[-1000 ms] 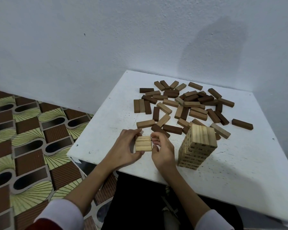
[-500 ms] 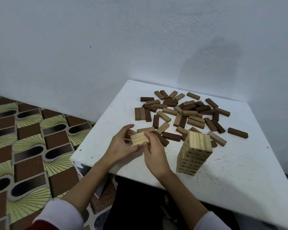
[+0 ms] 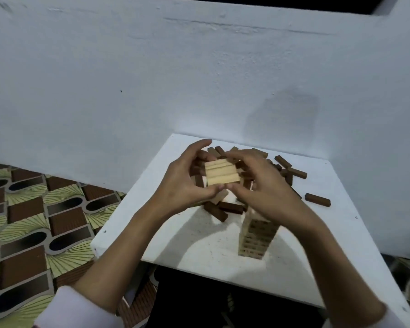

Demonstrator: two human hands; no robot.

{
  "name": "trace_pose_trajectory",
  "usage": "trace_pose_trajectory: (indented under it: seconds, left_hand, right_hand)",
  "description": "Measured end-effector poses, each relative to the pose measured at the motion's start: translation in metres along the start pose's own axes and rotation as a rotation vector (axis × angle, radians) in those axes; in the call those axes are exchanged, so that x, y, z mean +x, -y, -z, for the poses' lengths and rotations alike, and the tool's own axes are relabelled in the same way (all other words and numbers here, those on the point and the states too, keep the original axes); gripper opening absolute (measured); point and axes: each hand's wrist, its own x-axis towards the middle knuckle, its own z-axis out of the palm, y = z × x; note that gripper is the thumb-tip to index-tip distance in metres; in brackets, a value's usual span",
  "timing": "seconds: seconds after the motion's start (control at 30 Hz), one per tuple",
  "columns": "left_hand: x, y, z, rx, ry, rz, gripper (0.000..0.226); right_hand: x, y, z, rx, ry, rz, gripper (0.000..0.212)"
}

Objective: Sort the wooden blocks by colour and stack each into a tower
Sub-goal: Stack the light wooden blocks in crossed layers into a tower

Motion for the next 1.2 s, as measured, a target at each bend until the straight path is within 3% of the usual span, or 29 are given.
trace_pose_trajectory:
  seconds: [0.43,1.2]
  left_hand:
    - [0.007,0.009,-0.078,0.132,0.353,0.032,0.090]
    - [0.004,0.016,-0.081,0.214,0.435,0.097,0.096]
  right_hand:
    - [-0.059,-0.078,0.035,-0.020,-0.006,-0.160,0.057]
    - [-0.061,-0.095,0.025,-0.024,0.047,-0.173,0.071]
